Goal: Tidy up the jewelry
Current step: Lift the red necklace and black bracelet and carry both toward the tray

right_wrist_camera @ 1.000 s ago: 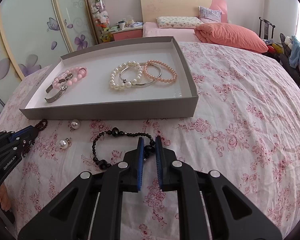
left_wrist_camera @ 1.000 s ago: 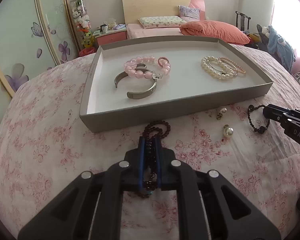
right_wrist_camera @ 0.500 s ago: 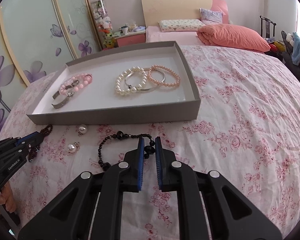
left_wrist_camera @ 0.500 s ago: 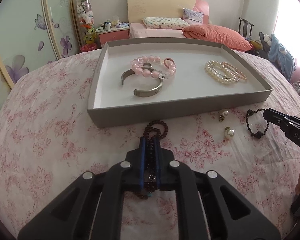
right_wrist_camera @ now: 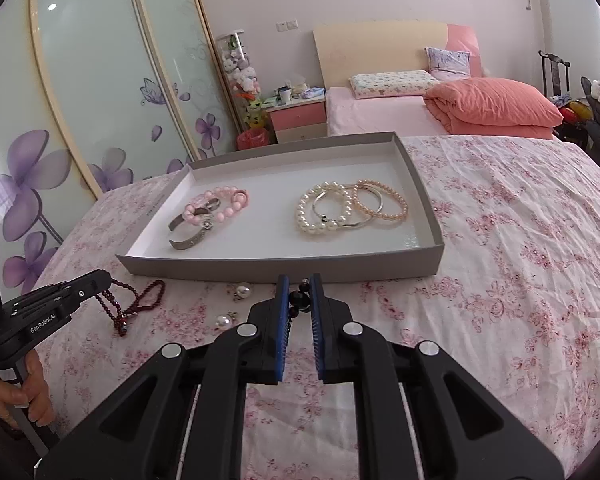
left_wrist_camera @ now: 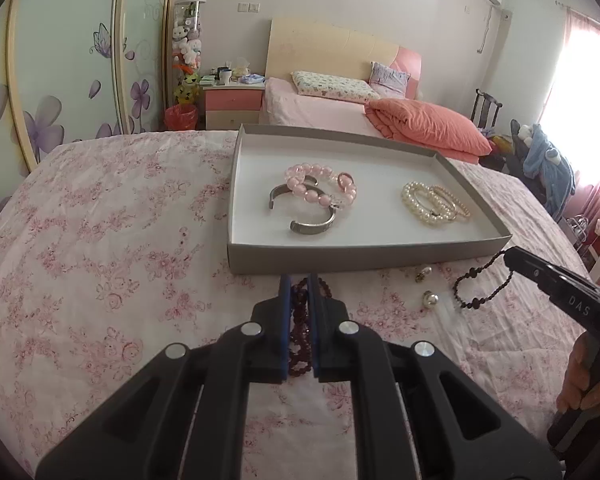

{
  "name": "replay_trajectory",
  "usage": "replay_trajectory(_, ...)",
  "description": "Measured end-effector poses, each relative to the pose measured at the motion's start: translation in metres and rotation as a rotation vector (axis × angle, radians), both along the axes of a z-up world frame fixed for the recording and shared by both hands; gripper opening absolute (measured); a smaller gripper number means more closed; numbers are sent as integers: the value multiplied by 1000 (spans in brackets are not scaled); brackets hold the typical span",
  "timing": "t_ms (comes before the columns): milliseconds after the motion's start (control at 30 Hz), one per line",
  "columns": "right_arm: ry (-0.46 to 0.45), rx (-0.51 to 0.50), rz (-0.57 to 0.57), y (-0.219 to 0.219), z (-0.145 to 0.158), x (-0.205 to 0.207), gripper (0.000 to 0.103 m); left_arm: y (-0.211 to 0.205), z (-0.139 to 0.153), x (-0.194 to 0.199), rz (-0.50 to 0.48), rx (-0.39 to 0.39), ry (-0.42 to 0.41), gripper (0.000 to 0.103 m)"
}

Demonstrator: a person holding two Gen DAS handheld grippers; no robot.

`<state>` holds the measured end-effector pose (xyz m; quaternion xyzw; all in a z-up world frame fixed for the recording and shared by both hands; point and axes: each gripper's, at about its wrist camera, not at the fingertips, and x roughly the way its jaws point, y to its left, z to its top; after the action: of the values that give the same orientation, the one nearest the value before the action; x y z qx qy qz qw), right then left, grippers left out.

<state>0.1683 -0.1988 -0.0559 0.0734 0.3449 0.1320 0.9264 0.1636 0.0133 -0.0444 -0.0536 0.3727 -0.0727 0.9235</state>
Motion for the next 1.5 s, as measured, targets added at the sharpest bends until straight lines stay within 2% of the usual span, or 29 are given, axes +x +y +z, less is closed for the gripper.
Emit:
replay_trajectory(200,-24,7,5,3,9,-5,12,8,13,-1,-1,-60,-20,9)
replay_trajectory(667,-86,2,2,2,26,-10,12,15,42,-5,-20,-117,-82,9)
replay_trajectory(1033,-177,1,8,5,46,-20,12,7,64,-15,-56,-125,-154,9)
replay_trajectory(1500,-234,-4,12,7,56,-25,12,2,86,-29,-76,-132,-213,9)
